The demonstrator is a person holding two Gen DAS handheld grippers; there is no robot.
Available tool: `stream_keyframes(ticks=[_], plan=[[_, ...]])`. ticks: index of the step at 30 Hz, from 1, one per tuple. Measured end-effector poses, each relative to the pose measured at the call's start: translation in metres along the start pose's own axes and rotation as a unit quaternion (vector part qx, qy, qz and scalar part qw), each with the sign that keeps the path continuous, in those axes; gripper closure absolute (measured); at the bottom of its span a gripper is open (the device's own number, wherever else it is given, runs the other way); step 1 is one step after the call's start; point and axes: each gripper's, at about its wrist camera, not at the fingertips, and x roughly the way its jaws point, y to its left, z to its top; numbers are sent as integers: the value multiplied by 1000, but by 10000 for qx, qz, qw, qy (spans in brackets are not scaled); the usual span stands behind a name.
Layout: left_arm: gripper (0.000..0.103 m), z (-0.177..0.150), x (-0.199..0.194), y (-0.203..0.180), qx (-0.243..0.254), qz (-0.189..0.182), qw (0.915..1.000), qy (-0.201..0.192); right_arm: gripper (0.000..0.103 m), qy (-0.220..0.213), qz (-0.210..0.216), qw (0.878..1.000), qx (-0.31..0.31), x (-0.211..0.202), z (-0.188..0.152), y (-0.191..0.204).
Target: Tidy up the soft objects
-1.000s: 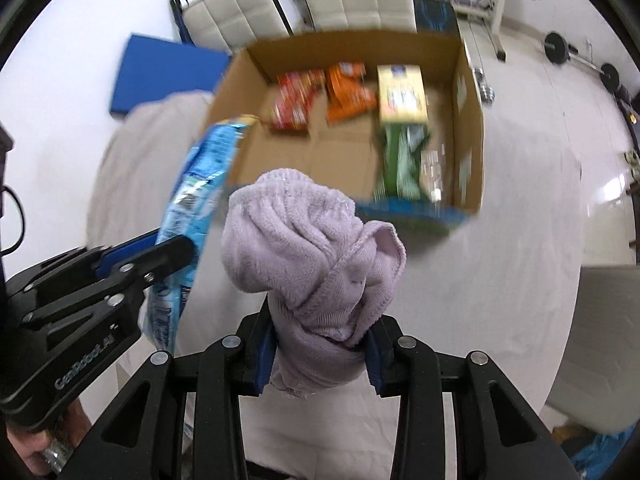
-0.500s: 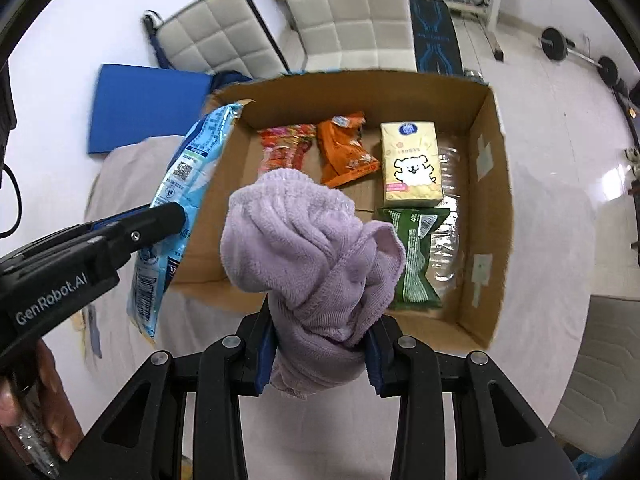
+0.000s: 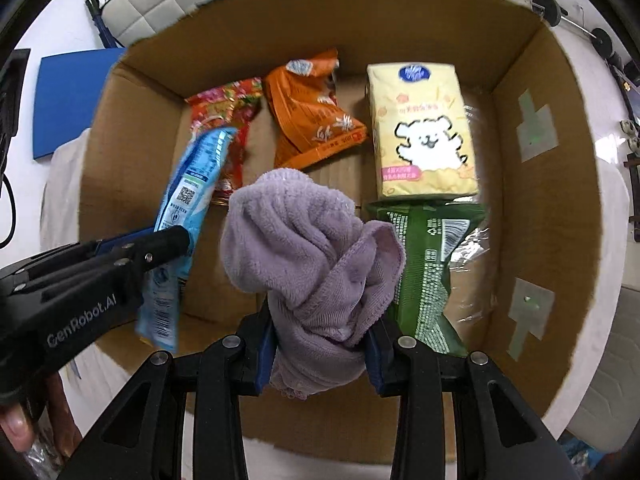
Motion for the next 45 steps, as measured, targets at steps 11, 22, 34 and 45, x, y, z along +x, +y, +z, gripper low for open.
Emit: stream_keyframes(ticks=[11, 22, 34, 45], plan=[[70, -7, -6, -2, -55, 354, 9993, -61, 21, 93, -58, 9999, 66, 3, 1, -8], [26, -41, -45, -9, -133, 506, 9967, -616, 0, -162, -390, 9990, 144, -29, -17, -28], [8, -47, -73, -10, -156, 609, 9926, -1042, 0, -512, -599, 9967, 214, -72, -35, -38], [8, -101, -146, -32, -89, 805, 9788, -1882, 0, -1269, -552, 9903, 147, -150, -84, -34]])
